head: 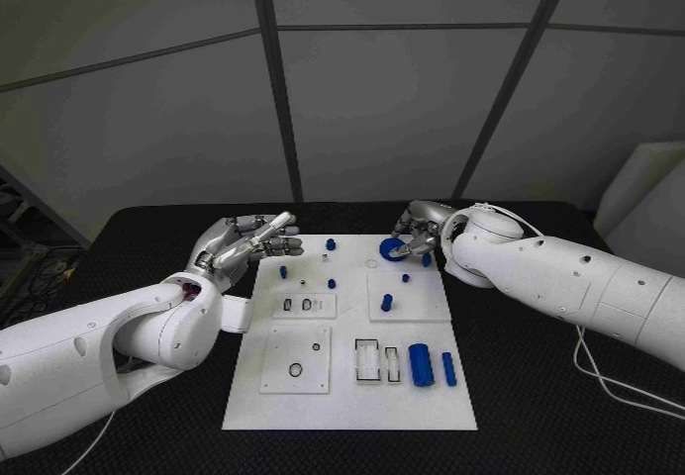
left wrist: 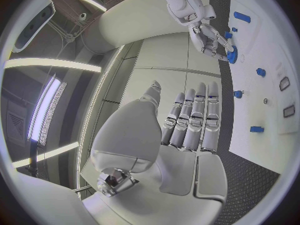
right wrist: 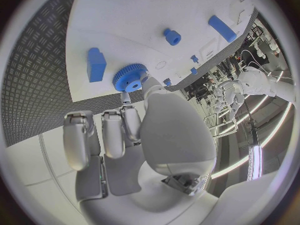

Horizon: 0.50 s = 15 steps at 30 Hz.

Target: Assemble the parts on the task board

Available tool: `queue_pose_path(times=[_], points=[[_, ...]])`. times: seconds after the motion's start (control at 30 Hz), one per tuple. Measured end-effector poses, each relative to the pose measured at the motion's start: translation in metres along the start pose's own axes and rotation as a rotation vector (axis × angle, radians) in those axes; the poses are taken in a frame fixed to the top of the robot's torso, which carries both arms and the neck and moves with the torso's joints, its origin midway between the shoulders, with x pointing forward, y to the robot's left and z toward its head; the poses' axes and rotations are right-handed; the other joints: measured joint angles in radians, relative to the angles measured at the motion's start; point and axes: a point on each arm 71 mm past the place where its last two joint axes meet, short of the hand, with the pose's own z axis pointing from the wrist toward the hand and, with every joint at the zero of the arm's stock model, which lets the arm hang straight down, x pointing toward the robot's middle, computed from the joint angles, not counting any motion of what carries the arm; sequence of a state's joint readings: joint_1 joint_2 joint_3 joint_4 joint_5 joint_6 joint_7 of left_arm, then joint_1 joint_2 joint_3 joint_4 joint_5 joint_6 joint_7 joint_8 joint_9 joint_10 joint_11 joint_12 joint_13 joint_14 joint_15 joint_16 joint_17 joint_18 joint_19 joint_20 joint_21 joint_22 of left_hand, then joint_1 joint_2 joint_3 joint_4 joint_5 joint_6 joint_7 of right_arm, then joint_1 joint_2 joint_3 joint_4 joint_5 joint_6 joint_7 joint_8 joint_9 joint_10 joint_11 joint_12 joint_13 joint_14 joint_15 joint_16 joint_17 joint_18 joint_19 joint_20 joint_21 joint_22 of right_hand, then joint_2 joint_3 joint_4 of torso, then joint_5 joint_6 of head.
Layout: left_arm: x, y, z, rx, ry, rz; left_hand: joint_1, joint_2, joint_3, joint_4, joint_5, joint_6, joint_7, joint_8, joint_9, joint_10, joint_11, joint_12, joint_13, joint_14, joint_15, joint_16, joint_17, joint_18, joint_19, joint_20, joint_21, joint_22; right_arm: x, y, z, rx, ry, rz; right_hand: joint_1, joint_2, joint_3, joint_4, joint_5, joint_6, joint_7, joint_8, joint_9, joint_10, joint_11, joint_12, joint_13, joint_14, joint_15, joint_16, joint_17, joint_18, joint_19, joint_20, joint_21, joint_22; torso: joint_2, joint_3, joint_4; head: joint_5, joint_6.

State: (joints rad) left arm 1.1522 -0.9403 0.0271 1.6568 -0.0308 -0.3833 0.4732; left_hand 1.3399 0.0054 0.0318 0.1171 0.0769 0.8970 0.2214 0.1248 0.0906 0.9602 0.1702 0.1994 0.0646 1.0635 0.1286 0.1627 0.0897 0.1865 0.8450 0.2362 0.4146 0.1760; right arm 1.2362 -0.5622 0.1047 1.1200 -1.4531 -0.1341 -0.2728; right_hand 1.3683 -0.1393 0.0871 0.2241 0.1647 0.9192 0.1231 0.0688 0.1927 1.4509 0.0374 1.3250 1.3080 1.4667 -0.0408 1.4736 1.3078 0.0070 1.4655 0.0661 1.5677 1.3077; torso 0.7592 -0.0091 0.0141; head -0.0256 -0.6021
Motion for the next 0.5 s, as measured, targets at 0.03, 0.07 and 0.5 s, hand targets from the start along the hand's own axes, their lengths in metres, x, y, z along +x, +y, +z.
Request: queue_pose_path(times=[0.03,0.07,0.5], points=[[0.0,0.0,0.0,0.0,0.0,0.0,0.0,0.0,0.0,0.0,0.0,0.0,0.0,0.0,0.0,0.0,0.0,0.0,0.0,0.0,0.0,0.0,0.0,0.0,0.0,0.0,0.0,0.0,0.0002,0.0002,0.0003,0.0,0.002,-0.002,0.006,0.006,0.004,-0.004,0.0,0.0,0.0,0.0,0.002,0.0,0.0,0.006,0.0,0.0,0.0,0.0,0.0,0.0,0.0,0.0,0.0,0.0,0.0,0.0,-0.0001,0.0,0.0],[0.0001,0.0,0.0001,0.0,0.0,0.0,0.0,0.0,0.0,0.0,0.0,0.0,0.0,0.0,0.0,0.0,0.0,0.0,0.0,0.0,0.0,0.0,0.0,0.0,0.0,0.0,0.0,0.0,0.0002,0.0004,0.0004,0.0,0.003,-0.004,0.014,0.005,0.007,-0.007,0.0,0.001,-0.001,0.0,0.004,0.002,-0.002,0.011,0.0,0.0,0.0,0.0,0.0,0.0,0.0,0.0,0.0,0.0,0.0,0.0001,-0.0001,0.001,0.0],[-0.0004,0.0003,0.0002,-0.002,-0.001,0.0,0.0,0.0,0.003,-0.003,0.0,0.0,0.0,0.0,0.0,0.0,0.0,0.0,0.0,0.0,0.0,0.0,0.0,0.0,0.0,0.0,0.0,0.0,-0.002,0.0034,0.0004,-0.012,0.001,-0.041,0.064,0.045,0.042,-0.07,0.056,0.074,-0.01,0.013,0.026,0.014,-0.007,0.064,0.0,0.0,0.0,0.004,0.0,0.0,0.0,0.0,0.0,0.0,0.0,0.0007,-0.0004,0.001,-0.006]])
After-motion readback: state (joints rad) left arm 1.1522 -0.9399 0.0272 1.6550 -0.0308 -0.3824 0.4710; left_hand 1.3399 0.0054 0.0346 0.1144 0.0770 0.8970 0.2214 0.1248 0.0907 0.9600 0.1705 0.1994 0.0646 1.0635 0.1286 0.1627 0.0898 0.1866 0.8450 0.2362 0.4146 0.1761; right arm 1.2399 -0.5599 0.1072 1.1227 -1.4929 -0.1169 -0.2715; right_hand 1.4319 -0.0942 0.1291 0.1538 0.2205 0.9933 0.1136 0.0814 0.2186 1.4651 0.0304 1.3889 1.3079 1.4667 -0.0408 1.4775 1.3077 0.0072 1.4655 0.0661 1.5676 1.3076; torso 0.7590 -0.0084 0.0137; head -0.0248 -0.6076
